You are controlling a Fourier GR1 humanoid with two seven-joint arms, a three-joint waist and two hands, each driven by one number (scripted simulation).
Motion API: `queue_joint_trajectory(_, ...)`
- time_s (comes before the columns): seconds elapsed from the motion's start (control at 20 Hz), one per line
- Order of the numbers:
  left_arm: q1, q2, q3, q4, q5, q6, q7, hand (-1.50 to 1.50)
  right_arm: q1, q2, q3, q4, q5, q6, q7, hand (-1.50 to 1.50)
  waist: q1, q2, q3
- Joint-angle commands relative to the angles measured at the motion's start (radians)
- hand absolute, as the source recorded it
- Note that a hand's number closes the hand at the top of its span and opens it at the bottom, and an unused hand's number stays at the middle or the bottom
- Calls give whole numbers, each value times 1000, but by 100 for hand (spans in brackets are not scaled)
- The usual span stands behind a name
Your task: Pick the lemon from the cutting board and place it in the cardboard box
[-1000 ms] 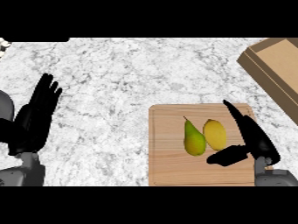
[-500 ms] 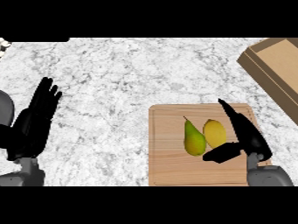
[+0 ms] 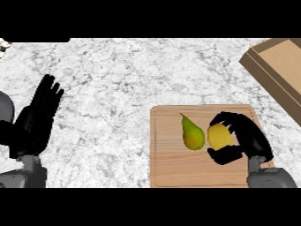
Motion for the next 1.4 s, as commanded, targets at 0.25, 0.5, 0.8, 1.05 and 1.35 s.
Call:
queue_joint_trajectory(0.25,14,-17,-19,23,-10,-7,-21,0,-38,-125,198,-72,149,78,-202,150,6,-3,-1)
queue_joint_trajectory(0.5,1,14,4,-51,9,-2,60,0,-29,-182,359,-133,283,31,-332,150,5,-4,1)
queue_joint_trajectory(0.8,10,-45,-49,-9,-42,31,3,0,-45,-220,337,-365,287,116,-326,150,-4,-2,0)
queue_joint_trajectory(1.05,-59,24,24,-17,15,2,69,0,-27,-183,308,-613,254,230,-214,150,-6,-3,0)
queue_joint_trajectory(1.35,0,21,34,29,17,-26,-25,0,-112,-48,96,-721,156,232,-3,150,-3,-2,-1)
